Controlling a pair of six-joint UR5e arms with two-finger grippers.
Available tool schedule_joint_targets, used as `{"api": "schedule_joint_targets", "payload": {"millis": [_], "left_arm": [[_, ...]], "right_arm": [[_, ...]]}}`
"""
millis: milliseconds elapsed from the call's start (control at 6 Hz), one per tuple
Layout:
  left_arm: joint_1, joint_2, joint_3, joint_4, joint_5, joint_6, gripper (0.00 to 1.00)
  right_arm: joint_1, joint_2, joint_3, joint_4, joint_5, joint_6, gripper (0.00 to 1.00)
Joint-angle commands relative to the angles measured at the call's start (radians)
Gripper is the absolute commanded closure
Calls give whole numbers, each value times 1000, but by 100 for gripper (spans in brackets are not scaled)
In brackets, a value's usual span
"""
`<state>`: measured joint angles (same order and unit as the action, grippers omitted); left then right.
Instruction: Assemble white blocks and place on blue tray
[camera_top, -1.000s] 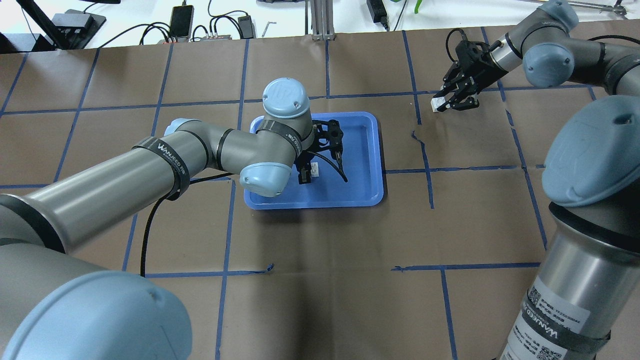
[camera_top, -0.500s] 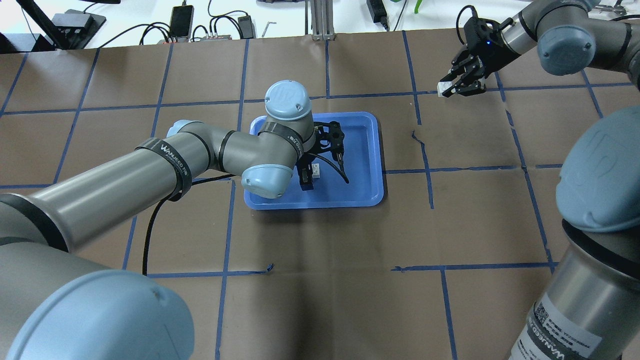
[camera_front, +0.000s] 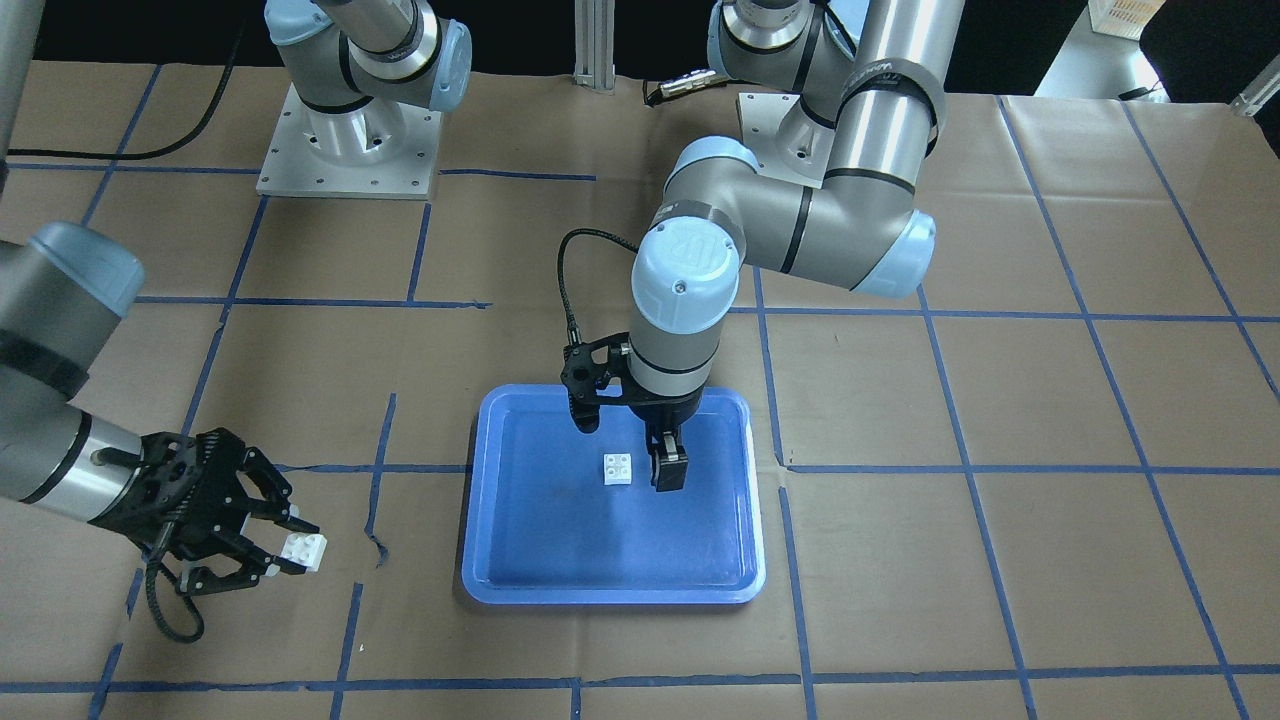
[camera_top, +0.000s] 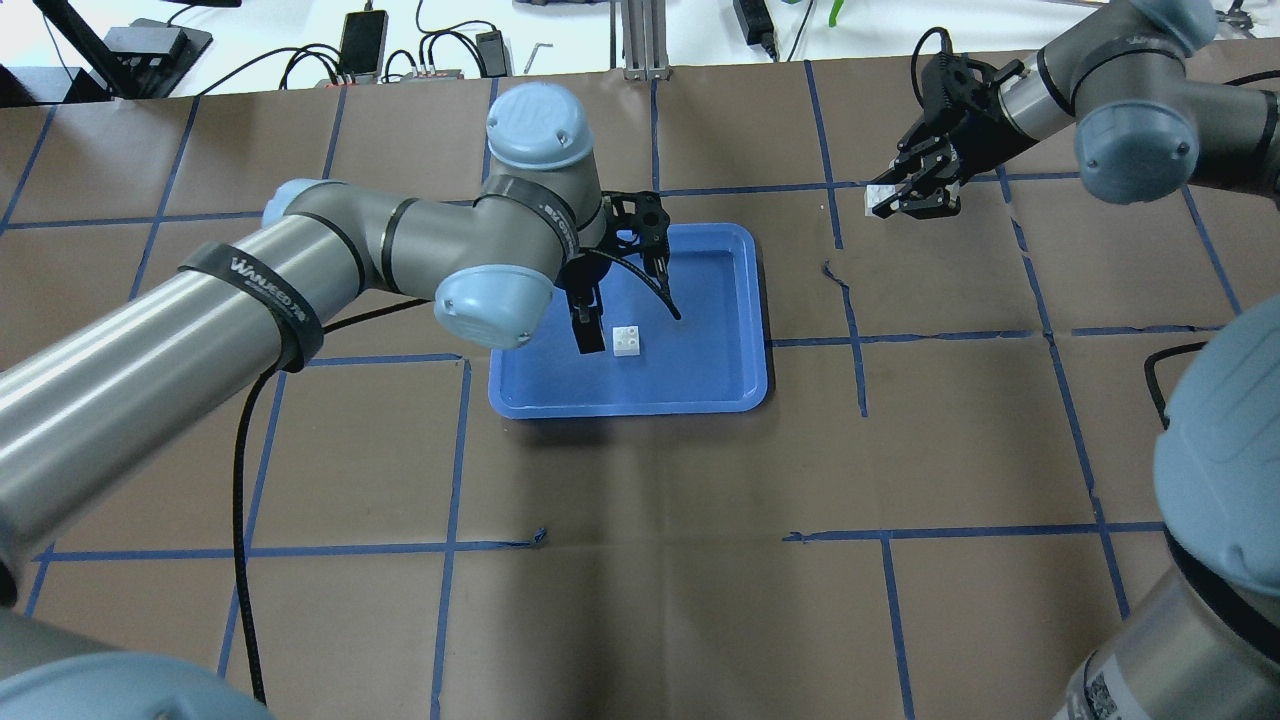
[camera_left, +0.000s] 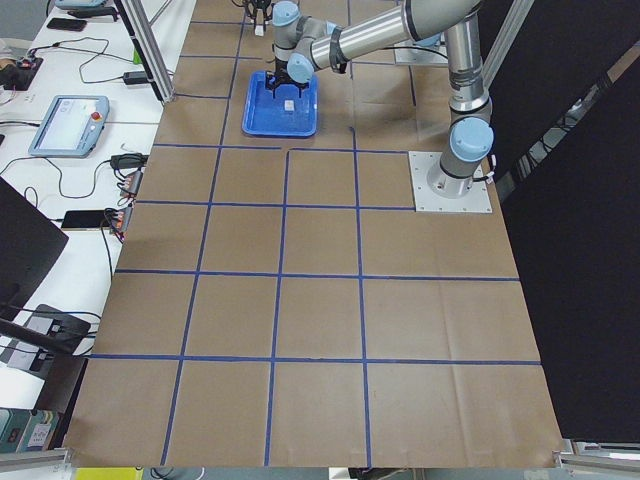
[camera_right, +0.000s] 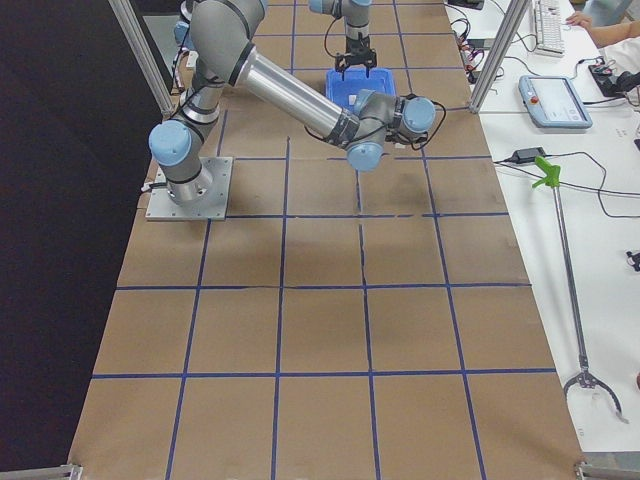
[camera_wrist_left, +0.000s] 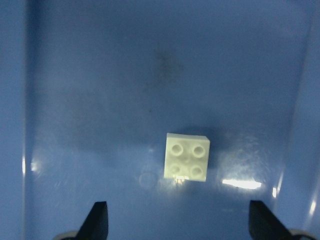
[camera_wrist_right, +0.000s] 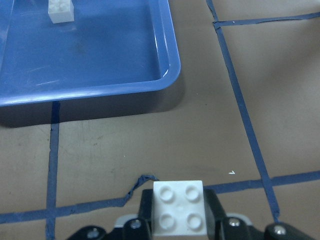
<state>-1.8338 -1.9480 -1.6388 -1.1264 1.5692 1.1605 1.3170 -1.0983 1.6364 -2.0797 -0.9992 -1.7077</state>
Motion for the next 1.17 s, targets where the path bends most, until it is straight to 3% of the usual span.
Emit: {"api": "schedule_joint_targets", "payload": {"millis": [0,167,500,1000], "left_arm": [[59,154,106,-346,-9,-2,1],[100,241,112,-457,-8,-4,1],[114,374,90,-498,11,-72,1],[190,423,90,-493,26,-413,1]], "right_arm": [[109,-37,120,-228,-1,215,76],[199,-37,138,-328,-4,359,76],[342,-23,213,-541,-13,532,76],[380,55,310,-727,-6,467,75]]}}
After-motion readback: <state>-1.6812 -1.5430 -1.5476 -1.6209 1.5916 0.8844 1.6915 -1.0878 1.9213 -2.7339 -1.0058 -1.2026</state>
